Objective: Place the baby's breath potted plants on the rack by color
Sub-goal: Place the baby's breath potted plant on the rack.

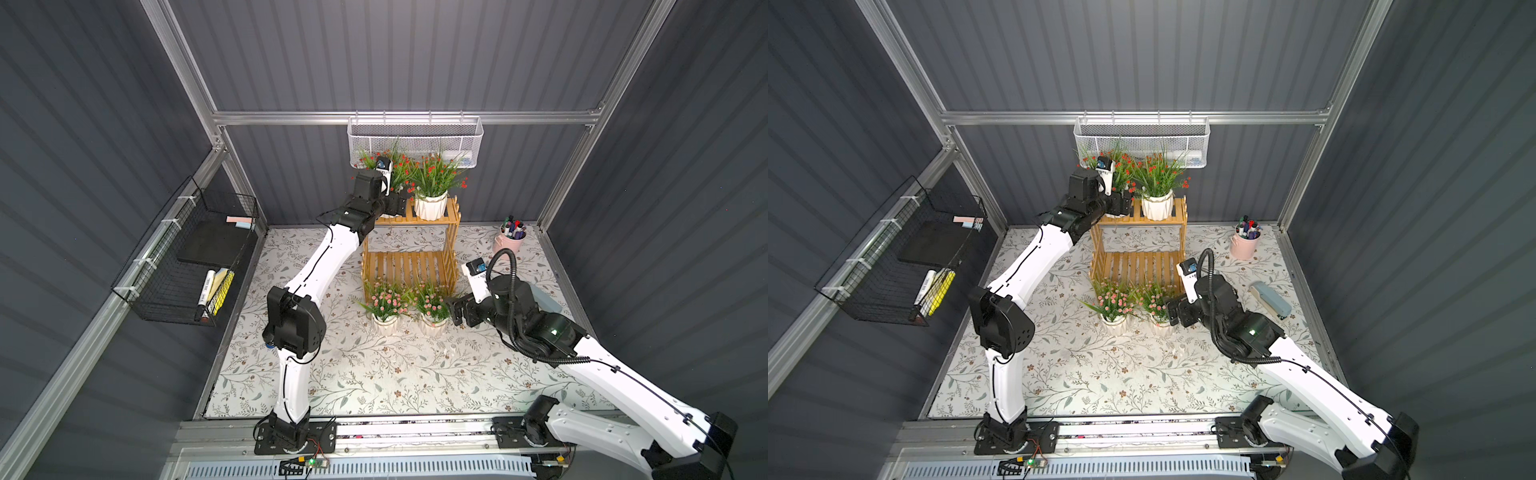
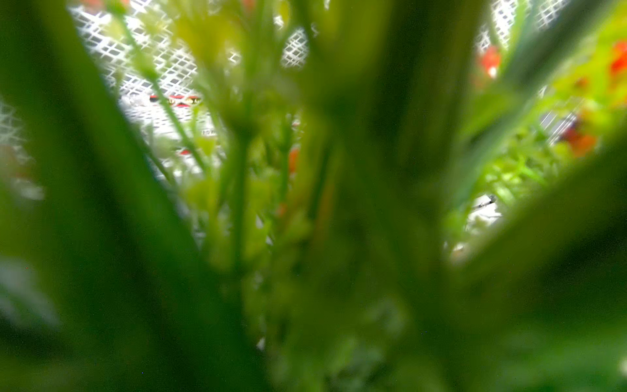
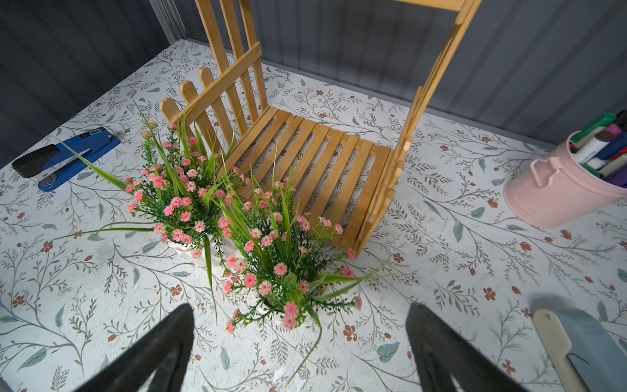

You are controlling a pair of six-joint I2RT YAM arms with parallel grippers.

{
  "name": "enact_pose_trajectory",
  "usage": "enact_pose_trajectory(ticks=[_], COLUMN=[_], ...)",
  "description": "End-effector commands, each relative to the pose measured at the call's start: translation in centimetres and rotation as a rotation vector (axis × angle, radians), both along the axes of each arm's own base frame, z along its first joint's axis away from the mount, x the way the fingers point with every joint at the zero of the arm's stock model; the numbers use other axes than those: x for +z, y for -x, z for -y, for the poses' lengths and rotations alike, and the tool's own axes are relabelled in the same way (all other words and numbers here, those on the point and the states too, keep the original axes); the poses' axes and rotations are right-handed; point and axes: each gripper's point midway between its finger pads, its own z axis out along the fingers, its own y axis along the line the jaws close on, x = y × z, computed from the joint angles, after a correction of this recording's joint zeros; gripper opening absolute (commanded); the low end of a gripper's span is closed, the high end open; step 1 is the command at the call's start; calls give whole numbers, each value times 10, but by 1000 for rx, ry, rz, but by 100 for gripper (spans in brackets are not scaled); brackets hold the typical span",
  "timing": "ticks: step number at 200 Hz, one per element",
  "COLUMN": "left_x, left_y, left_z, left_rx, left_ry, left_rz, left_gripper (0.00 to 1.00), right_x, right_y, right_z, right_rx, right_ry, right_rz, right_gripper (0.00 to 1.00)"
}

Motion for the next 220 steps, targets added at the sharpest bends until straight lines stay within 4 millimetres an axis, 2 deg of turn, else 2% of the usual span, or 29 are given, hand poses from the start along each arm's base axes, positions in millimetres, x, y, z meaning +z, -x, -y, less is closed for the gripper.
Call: enact_pose_trajectory(ticks=[1, 43, 68, 95, 116, 134, 195, 220], left_x=[25, 24, 32, 33, 27, 23, 44, 44], left_y=[7, 13, 18, 19, 18, 18, 24, 29], left_z=[-4, -7, -12, -12, -10, -10, -22, -24], left_rx=[-7, -7, 6, 6, -6, -4, 56, 47], left_ry=[30, 26, 29, 26, 22, 26, 58, 36], left_rz=[63, 61, 85, 82, 70, 60, 87, 83], left_gripper=[77, 76, 77, 77, 84, 99, 99, 100], right_x=[-4, -5, -4, -6, -7, -8, -9, -8], right_y=[-1, -1, -1, -1, -2, -2, -2, 0], right_z=[0, 1, 3, 2, 1, 2, 5, 6], right_rx=[-5, -10, -18, -17, -17, -20, -33, -33], right_ry=[10, 12, 10, 12, 9, 13, 5, -8], right_rz=[-1, 0, 5, 2, -2, -1, -1, 9], right_gripper=[99, 99, 99, 99, 99, 99, 99, 99])
